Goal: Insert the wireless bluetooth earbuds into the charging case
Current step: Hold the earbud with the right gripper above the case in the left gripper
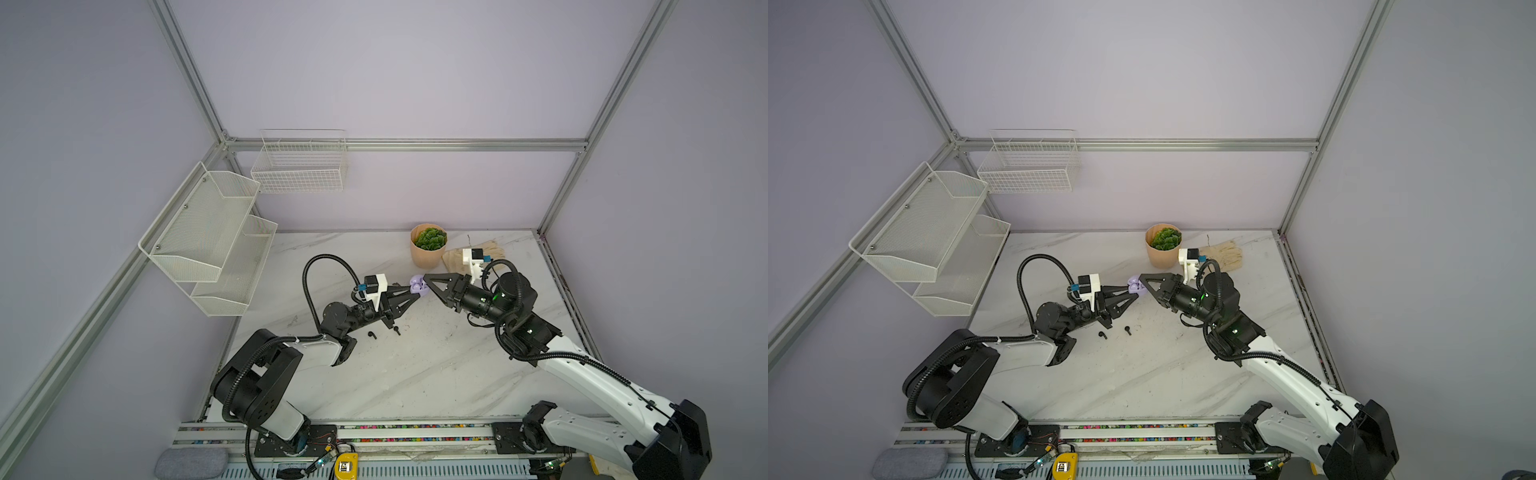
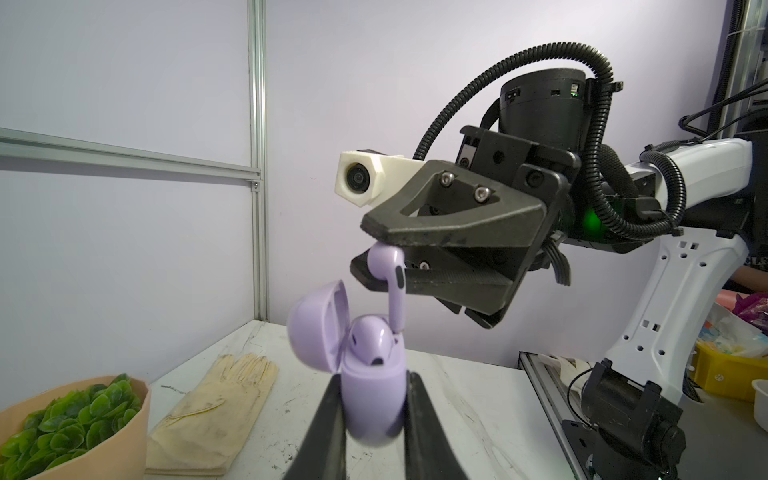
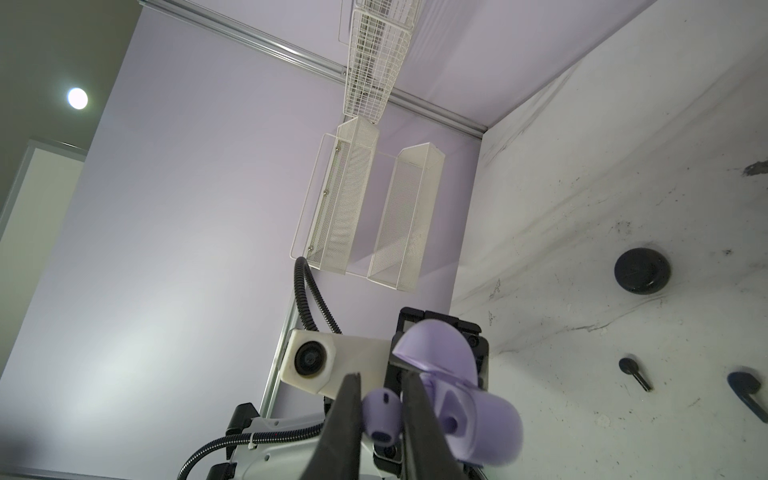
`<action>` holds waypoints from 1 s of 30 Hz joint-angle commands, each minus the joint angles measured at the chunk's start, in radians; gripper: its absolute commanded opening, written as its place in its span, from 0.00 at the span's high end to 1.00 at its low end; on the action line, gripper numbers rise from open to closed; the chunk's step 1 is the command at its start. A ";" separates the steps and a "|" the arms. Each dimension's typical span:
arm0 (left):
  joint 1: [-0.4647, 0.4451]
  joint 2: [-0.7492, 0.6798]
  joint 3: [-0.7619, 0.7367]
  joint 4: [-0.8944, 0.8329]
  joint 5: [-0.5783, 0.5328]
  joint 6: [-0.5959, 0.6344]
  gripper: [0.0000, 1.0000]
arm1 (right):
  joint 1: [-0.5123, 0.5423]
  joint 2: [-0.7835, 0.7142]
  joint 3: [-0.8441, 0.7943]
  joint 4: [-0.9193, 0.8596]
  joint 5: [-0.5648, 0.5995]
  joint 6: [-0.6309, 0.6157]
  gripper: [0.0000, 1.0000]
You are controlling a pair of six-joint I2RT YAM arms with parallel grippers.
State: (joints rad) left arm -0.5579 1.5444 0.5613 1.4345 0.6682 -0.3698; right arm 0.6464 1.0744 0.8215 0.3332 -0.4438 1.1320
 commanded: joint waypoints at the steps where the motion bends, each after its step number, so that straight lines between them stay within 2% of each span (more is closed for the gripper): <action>1: -0.004 -0.045 0.026 0.067 -0.014 0.032 1.00 | 0.004 0.000 -0.016 0.036 0.008 0.002 0.92; 17: -0.004 -0.054 0.018 0.068 -0.019 0.037 1.00 | 0.004 -0.010 -0.017 -0.017 0.035 -0.014 0.91; 30: -0.005 -0.044 0.023 0.067 -0.019 0.037 1.00 | 0.004 0.006 0.116 -0.235 0.062 -0.149 0.62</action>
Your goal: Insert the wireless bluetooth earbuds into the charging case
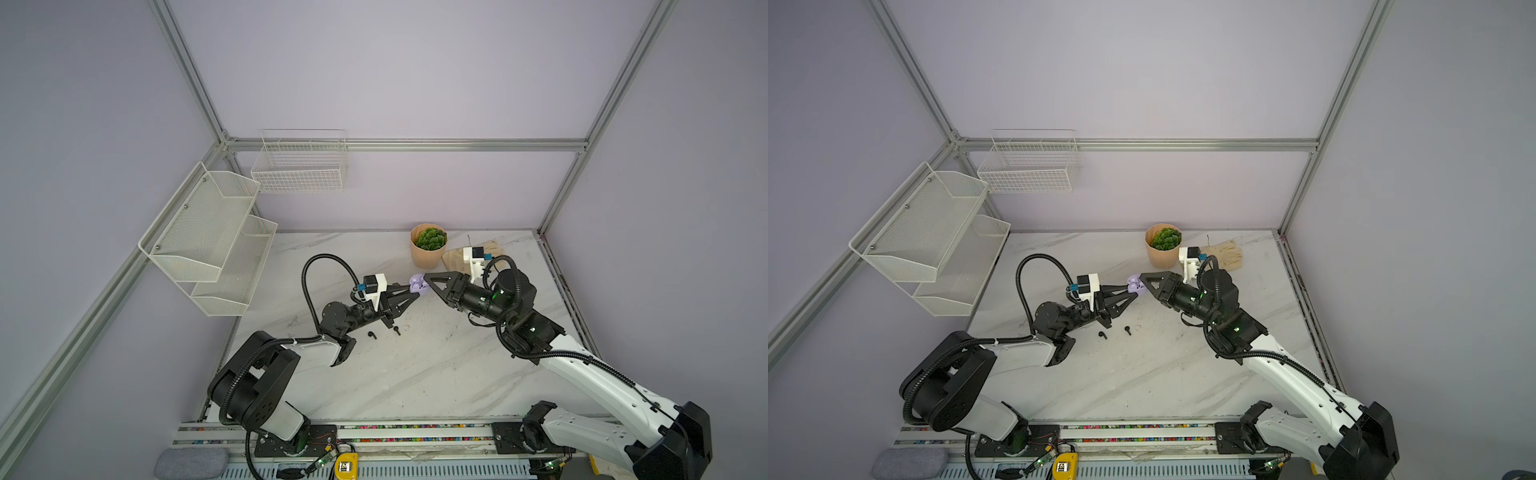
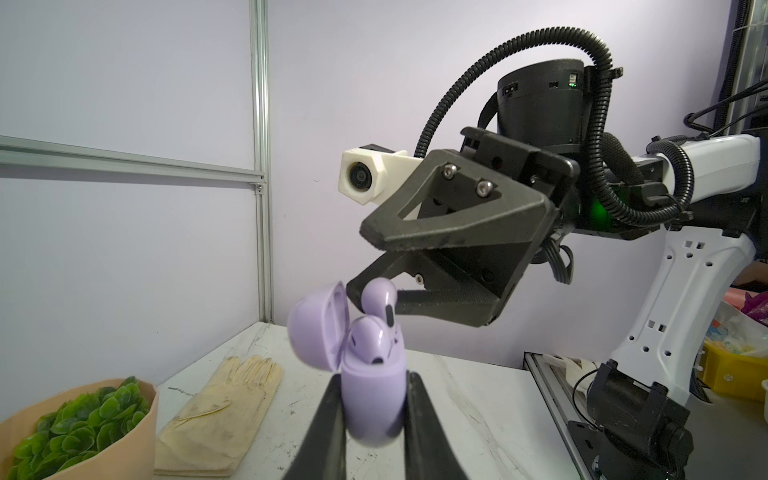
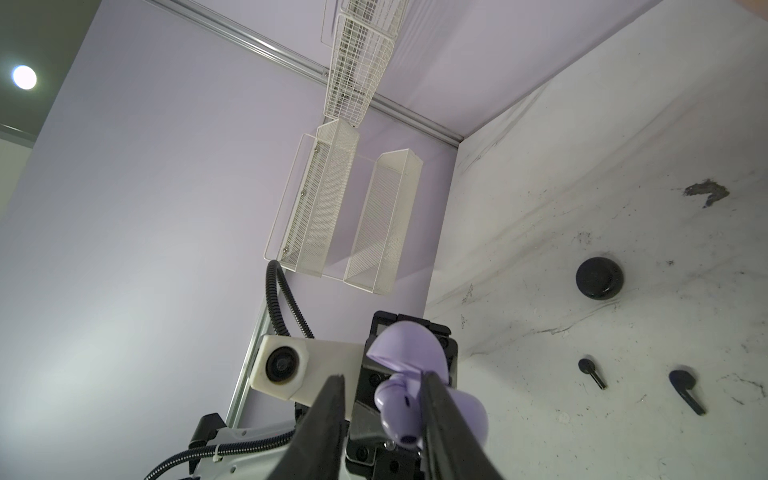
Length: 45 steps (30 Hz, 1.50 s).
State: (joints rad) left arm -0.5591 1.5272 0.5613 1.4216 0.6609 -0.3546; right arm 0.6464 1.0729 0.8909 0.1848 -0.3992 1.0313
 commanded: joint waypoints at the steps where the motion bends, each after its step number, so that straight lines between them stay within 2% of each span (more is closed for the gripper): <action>1: -0.003 -0.024 0.023 0.080 -0.012 0.021 1.00 | 0.004 0.013 0.059 -0.100 0.015 -0.054 0.61; 5: -0.004 -0.022 0.022 0.081 -0.014 0.020 1.00 | 0.003 0.028 0.110 -0.167 0.023 -0.070 0.60; 8: -0.004 -0.024 0.013 0.081 -0.012 0.015 1.00 | -0.037 0.037 0.216 -0.358 0.036 -0.227 0.60; 9: -0.003 -0.027 0.007 0.081 -0.007 0.010 1.00 | -0.068 0.043 0.263 -0.432 0.009 -0.326 0.59; 12: -0.001 -0.036 -0.016 0.080 0.019 -0.020 1.00 | -0.157 0.108 0.391 -0.638 -0.165 -0.577 0.56; 16: 0.011 -0.041 -0.024 0.080 0.117 -0.088 1.00 | -0.164 0.171 0.468 -0.738 -0.367 -0.725 0.45; 19: 0.013 -0.053 -0.036 0.081 0.157 -0.116 1.00 | -0.165 0.178 0.460 -0.742 -0.431 -0.754 0.38; 29: 0.013 -0.049 -0.035 0.079 0.239 -0.156 1.00 | -0.164 0.186 0.387 -0.628 -0.554 -0.703 0.36; 33: 0.013 -0.046 -0.031 0.079 0.243 -0.160 1.00 | -0.131 0.190 0.372 -0.575 -0.579 -0.668 0.35; 40: 0.012 -0.032 -0.023 0.080 0.224 -0.165 1.00 | -0.105 0.172 0.380 -0.572 -0.598 -0.644 0.46; 45: 0.014 -0.026 -0.028 0.081 0.219 -0.167 1.00 | -0.098 0.154 0.392 -0.582 -0.594 -0.642 0.49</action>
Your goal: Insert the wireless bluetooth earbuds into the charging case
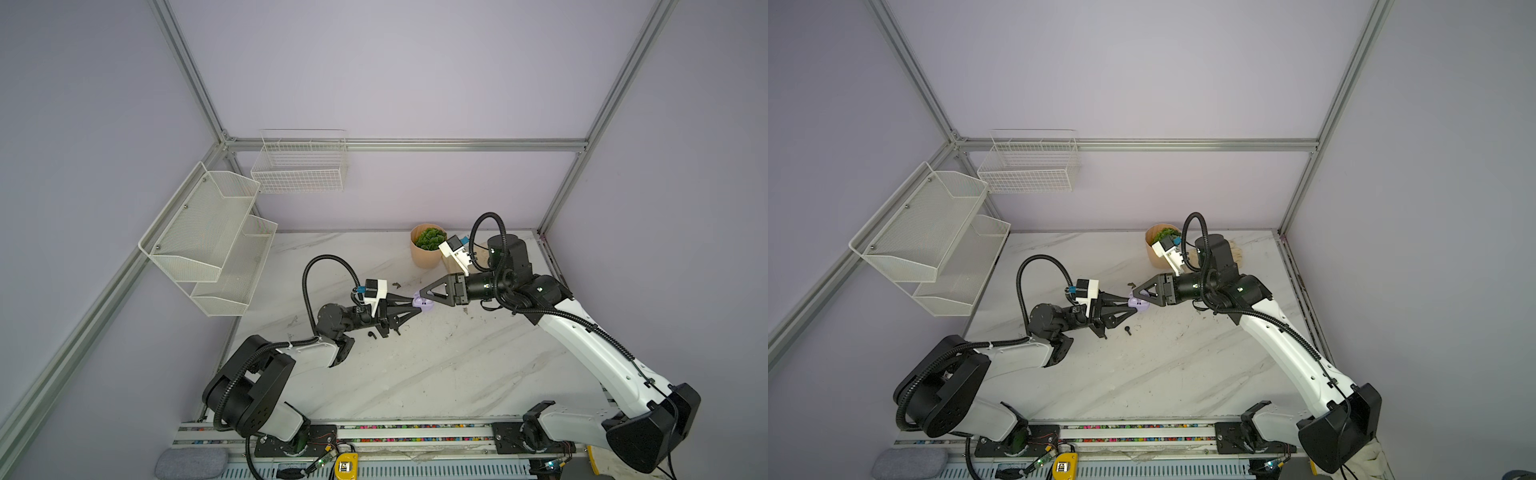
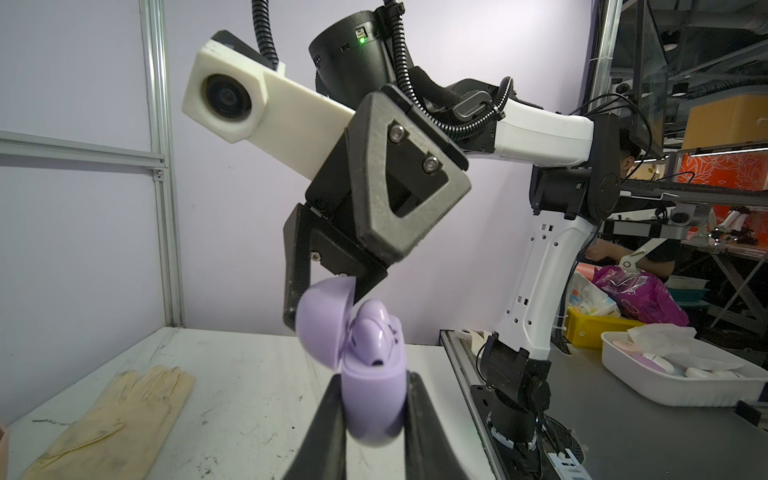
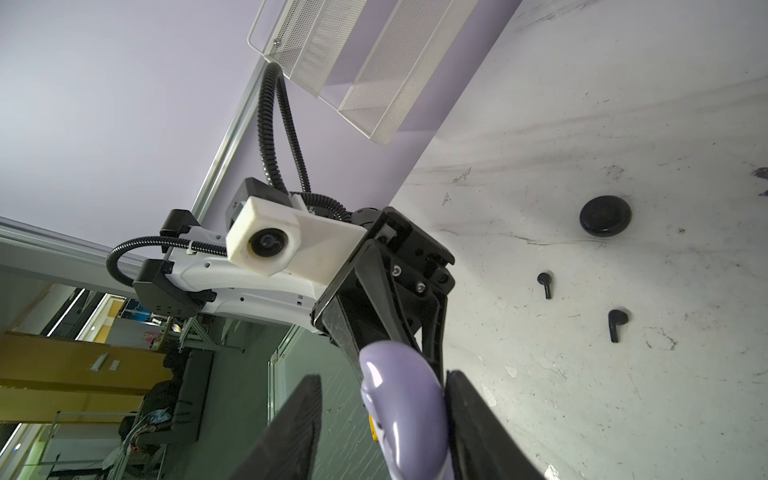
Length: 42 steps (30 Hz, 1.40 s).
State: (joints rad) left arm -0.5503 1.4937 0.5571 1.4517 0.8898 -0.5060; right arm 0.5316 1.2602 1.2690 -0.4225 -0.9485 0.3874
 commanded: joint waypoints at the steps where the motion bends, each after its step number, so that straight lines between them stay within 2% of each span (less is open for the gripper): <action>1: 0.006 0.008 -0.025 0.050 -0.012 -0.017 1.00 | 0.019 -0.034 0.017 0.022 -0.043 0.002 0.49; 11: 0.019 0.004 -0.034 0.047 -0.017 -0.032 1.00 | 0.058 -0.044 0.015 -0.035 0.007 -0.030 0.53; 15: 0.021 0.002 -0.040 0.044 -0.022 -0.054 1.00 | 0.064 -0.027 0.070 -0.151 0.127 -0.110 0.58; 17: 0.021 -0.001 -0.057 0.040 -0.033 -0.065 1.00 | 0.064 -0.041 0.136 -0.221 0.300 -0.156 0.51; 19: 0.021 0.004 -0.091 0.006 -0.101 -0.082 1.00 | 0.061 -0.098 0.087 -0.173 0.443 -0.159 0.48; 25: 0.017 0.132 -0.143 -0.108 -0.260 -0.171 1.00 | 0.027 -0.216 -0.168 0.055 0.608 -0.004 0.46; 27: 0.010 0.204 -0.120 -0.122 -0.304 -0.230 1.00 | 0.025 -0.243 -0.252 0.117 0.705 0.057 0.44; 30: -0.005 0.307 -0.042 -0.167 -0.348 -0.302 1.00 | 0.024 -0.257 -0.374 0.209 0.790 0.123 0.42; 34: -0.051 0.372 0.096 -0.392 -0.393 -0.305 1.00 | 0.011 -0.219 -0.447 0.255 0.853 0.126 0.41; 39: -0.089 0.442 0.197 -0.508 -0.423 -0.345 1.00 | -0.035 -0.193 -0.508 0.324 0.860 0.135 0.41; 42: -0.113 0.438 0.264 -0.687 -0.467 -0.326 1.00 | -0.057 -0.168 -0.537 0.353 0.878 0.141 0.41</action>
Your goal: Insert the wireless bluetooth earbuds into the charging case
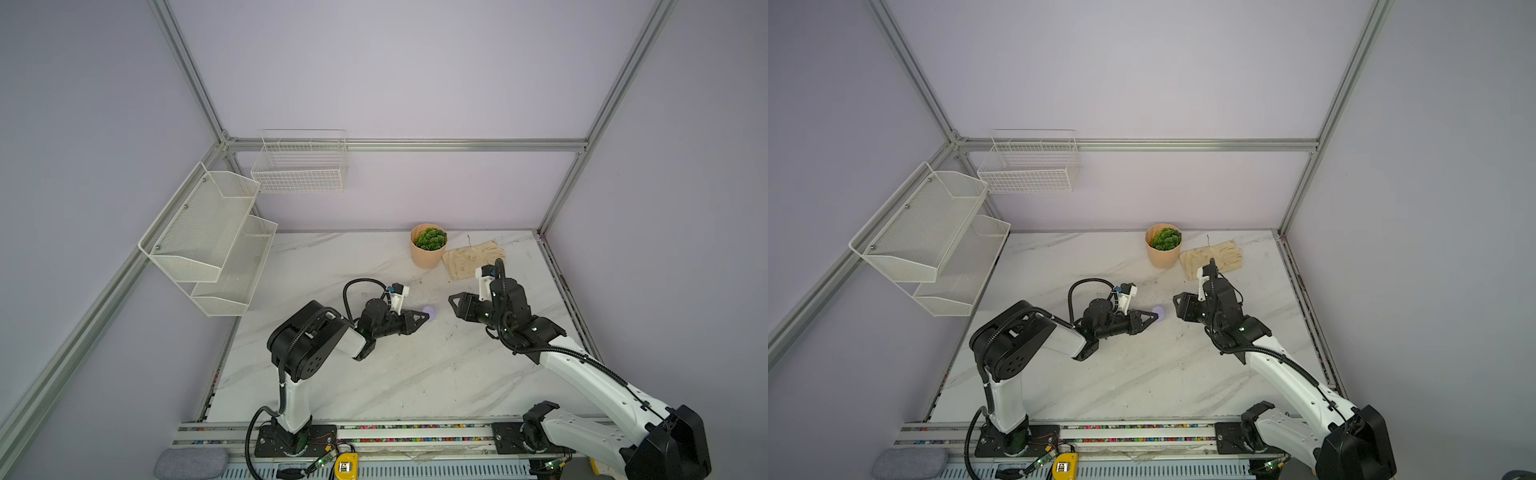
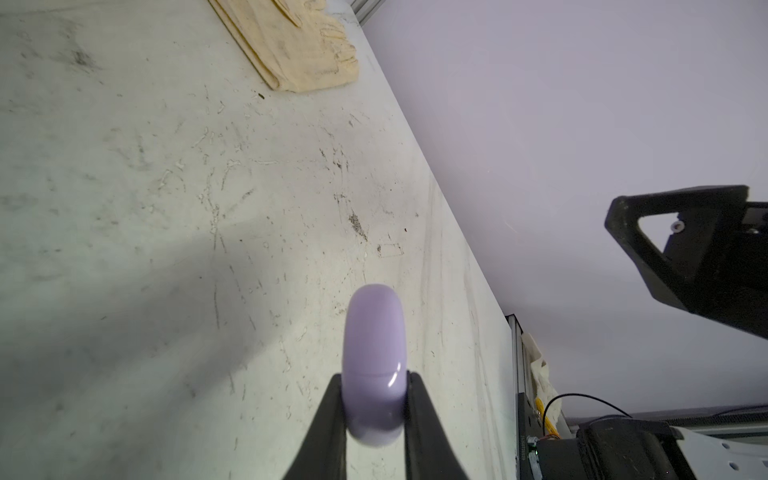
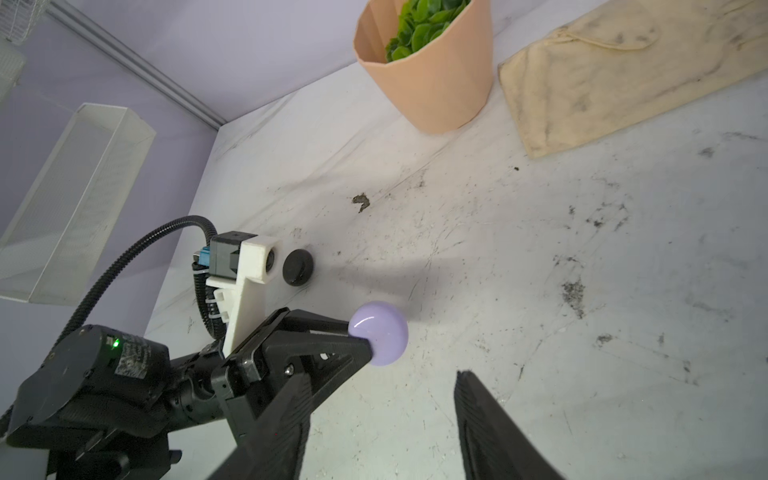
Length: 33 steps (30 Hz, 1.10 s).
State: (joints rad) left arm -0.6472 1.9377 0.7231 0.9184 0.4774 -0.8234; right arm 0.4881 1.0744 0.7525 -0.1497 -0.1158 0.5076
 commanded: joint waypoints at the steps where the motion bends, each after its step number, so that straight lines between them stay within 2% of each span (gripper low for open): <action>1: -0.022 -0.015 0.124 -0.234 -0.078 -0.001 1.00 | -0.019 0.029 -0.028 0.092 0.053 0.026 0.41; 4: -0.028 -0.012 0.199 -0.393 -0.097 -0.007 1.00 | -0.023 0.063 -0.050 0.149 0.052 0.035 0.41; 7: -0.039 0.005 0.257 -0.475 -0.106 -0.021 1.00 | -0.023 0.094 -0.076 0.220 0.036 0.047 0.41; 16: -0.092 0.067 0.384 -0.575 -0.166 -0.087 1.00 | -0.025 0.207 -0.115 0.344 -0.011 0.050 0.41; 23: -0.122 0.099 0.447 -0.647 -0.206 -0.143 1.00 | -0.029 0.207 -0.131 0.349 -0.007 0.043 0.41; 31: -0.126 0.061 0.418 -0.704 -0.262 -0.121 0.64 | -0.049 0.185 -0.134 0.345 -0.016 0.031 0.40; 33: -0.126 0.060 0.421 -0.714 -0.260 -0.117 0.59 | -0.051 0.186 -0.136 0.345 -0.019 0.029 0.40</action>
State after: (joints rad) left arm -0.7727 2.0285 1.1046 0.2550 0.2470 -0.9508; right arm 0.4450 1.2835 0.6231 0.1699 -0.1280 0.5449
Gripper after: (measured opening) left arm 0.393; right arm 0.599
